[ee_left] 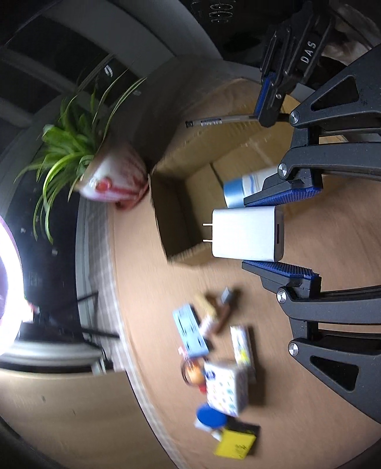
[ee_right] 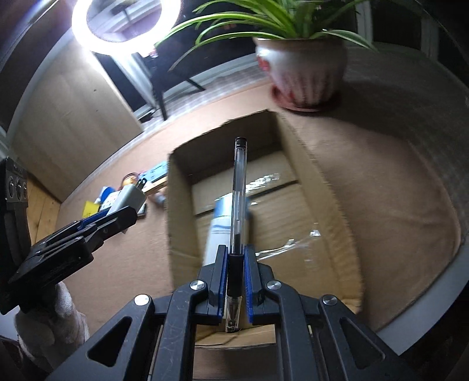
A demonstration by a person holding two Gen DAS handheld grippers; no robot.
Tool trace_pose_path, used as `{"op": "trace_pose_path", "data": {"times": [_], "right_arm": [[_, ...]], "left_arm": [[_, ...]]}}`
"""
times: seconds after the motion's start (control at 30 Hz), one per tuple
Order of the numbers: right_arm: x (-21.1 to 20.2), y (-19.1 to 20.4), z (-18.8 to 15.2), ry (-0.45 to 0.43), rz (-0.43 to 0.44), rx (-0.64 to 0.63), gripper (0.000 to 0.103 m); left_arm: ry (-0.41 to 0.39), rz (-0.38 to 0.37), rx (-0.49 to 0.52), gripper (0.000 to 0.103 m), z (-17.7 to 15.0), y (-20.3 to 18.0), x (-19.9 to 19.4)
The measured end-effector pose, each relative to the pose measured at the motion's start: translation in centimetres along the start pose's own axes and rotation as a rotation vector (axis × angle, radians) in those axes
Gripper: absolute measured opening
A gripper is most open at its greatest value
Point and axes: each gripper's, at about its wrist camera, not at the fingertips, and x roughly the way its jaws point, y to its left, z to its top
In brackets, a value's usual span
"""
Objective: Organize objects
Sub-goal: 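Carry the charger and pen into the box and open both tools, then grasp the white patterned tissue pack with the left tool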
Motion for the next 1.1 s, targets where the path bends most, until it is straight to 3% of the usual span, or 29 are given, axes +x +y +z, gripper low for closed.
{"op": "trace_pose_path", "data": {"times": [0.23, 0.43, 0.5, 0.53, 0.57, 0.9, 1.1], "right_arm": [[0.5, -1.9, 0.9, 0.004, -0.001, 0.014, 0.01], [0.9, -2.1, 1.5, 0.002, -0.006, -0.004, 0.011], [0.9, -2.2, 1.6, 0.003, -0.014, -0.008, 0.029], [1.0, -2.2, 1.6, 0.003, -0.017, -0.006, 0.042], [0.9, -2.2, 1.6, -0.007, -0.022, -0.004, 0.047], [0.9, -1.2, 1.3, -0.003, -0.001, 0.009, 0.047], [0.6, 0.1, 1.1, -0.004, 0.016, 0.003, 0.047]], "left_arm": [[0.02, -0.009, 0.054, 0.038, 0.9, -3.8, 3.0], [0.022, -0.003, 0.061, 0.039, 1.5, -4.3, 4.3], [0.02, 0.004, 0.047, 0.053, 1.7, -4.1, 4.4], [0.013, -0.003, 0.042, 0.063, 1.7, -3.9, 4.2], [0.003, -0.003, 0.041, 0.064, 1.7, -3.8, 3.9], [-0.009, 0.035, -0.007, 0.064, 1.9, -0.3, 2.7], [0.006, 0.098, -0.068, 0.064, 1.9, 4.4, 1.8]]}}
